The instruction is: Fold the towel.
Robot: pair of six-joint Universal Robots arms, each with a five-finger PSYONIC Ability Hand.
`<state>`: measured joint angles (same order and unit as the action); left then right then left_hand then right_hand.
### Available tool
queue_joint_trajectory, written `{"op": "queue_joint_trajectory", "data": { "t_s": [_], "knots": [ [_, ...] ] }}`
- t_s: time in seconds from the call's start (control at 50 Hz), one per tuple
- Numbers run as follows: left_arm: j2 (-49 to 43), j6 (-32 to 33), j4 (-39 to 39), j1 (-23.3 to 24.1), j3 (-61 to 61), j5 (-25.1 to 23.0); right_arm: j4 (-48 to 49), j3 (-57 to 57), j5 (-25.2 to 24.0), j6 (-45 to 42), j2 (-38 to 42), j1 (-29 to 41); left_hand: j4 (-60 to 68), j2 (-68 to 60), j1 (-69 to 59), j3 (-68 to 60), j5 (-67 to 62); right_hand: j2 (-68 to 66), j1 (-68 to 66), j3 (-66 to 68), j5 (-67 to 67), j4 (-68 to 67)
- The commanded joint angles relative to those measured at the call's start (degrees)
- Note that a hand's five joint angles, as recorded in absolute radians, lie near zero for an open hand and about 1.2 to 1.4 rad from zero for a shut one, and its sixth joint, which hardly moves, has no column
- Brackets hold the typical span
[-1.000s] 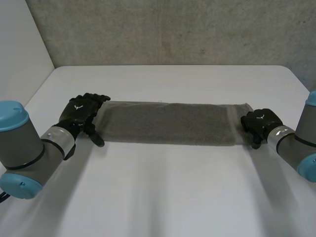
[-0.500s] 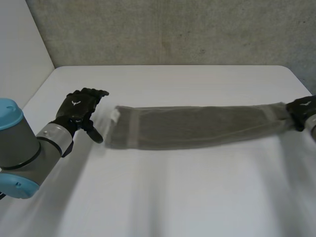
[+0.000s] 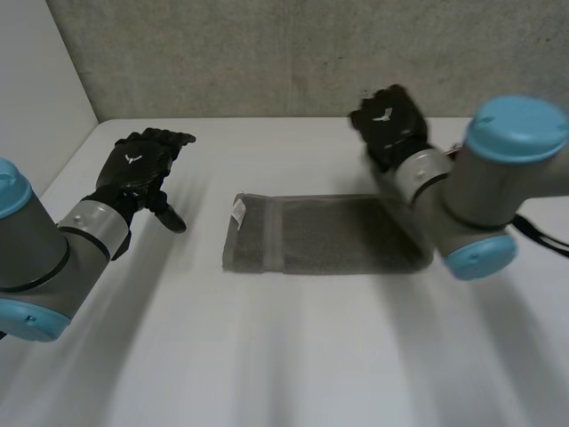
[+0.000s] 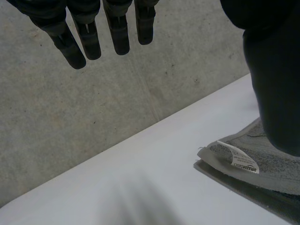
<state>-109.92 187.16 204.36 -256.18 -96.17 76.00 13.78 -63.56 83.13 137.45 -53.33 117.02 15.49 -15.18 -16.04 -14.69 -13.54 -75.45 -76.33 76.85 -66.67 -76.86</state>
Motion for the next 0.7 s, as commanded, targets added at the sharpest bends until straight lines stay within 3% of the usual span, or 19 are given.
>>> {"op": "queue_joint_trajectory", "data": {
  "t_s": [0.02, 0.16, 0.18, 0.2, 0.22, 0.24, 0.26, 0.34, 0.52, 0.66, 0.7],
  "knots": [
    [-0.8, 0.1, 0.2, 1.4, 0.6, 0.0, 5.0, 1.1, -4.9, -0.7, 10.7, 12.0, -4.4, 4.1, 5.0, 3.6, 12.5, -4.6, -3.7, 3.1, -3.3, -3.1],
    [-1.7, 0.1, 0.9, 1.6, 0.2, 0.0, 4.5, 0.7, -9.6, 0.6, 13.5, 13.1, -4.4, 4.1, 5.0, 3.6, 12.5, -4.6, -3.7, 3.1, -3.3, -3.1],
    [-1.7, 0.1, 0.9, 1.6, 0.2, 0.0, 4.3, 0.2, -11.1, 1.8, 13.5, 12.8, -4.4, 4.1, 5.0, 3.6, 12.5, 5.2, 6.1, -6.6, 6.4, 6.6],
    [-1.9, 0.1, 0.9, 1.8, 0.3, 0.0, 4.2, -0.9, -12.9, 3.3, 13.3, 12.6, -4.4, 4.1, 5.0, 3.6, 12.5, 26.1, 27.0, -27.5, 27.4, 27.5],
    [-1.9, 0.1, 1.0, 1.9, 0.3, 0.0, 4.2, -0.9, -12.9, 3.3, 13.2, 12.6, -4.4, 4.1, 5.0, 3.6, 12.5, 26.3, 27.2, -27.7, 27.6, 27.7],
    [-1.9, 0.1, 1.0, 1.9, 0.3, 0.0, 4.4, -2.2, -14.6, 5.0, 12.5, 12.4, -4.4, 4.1, 5.0, 3.6, 12.5, 50.3, 51.2, -51.7, 51.5, 51.7],
    [-2.0, 0.1, 1.0, 1.9, 0.4, -0.1, 4.6, -3.6, -15.9, 7.0, 10.3, 12.2, -4.4, 4.1, 5.0, 3.6, 12.5, 65.4, 66.3, -66.9, 66.7, 66.9],
    [-2.2, 0.1, 1.3, 2.1, 0.5, 0.0, 5.0, -5.7, -16.3, 9.9, 5.8, 9.0, -4.4, 4.1, 5.0, 3.6, 12.5, 65.4, 66.3, -66.9, 66.7, 66.9],
    [-2.3, 0.2, 1.7, 4.2, 0.7, -0.1, -2.7, -12.2, -6.8, 16.3, -3.0, -2.7, -4.4, 4.1, 5.0, 3.6, 12.5, 65.4, 66.3, -66.9, 66.7, 66.9],
    [-2.8, 0.5, 2.6, 6.6, 0.9, 0.0, -6.4, -18.5, -7.4, 16.3, -4.2, -8.7, -4.4, 4.1, 5.0, 3.6, 12.5, 65.4, 66.3, -66.9, 66.7, 66.9],
    [-3.1, 0.6, 2.6, 7.7, 1.2, 0.0, -6.0, -21.7, -7.3, 16.0, -4.2, -10.2, -4.3, 4.0, 4.8, 3.5, 12.3, 55.0, 55.9, -56.4, 56.2, 56.4]
  ]
}}
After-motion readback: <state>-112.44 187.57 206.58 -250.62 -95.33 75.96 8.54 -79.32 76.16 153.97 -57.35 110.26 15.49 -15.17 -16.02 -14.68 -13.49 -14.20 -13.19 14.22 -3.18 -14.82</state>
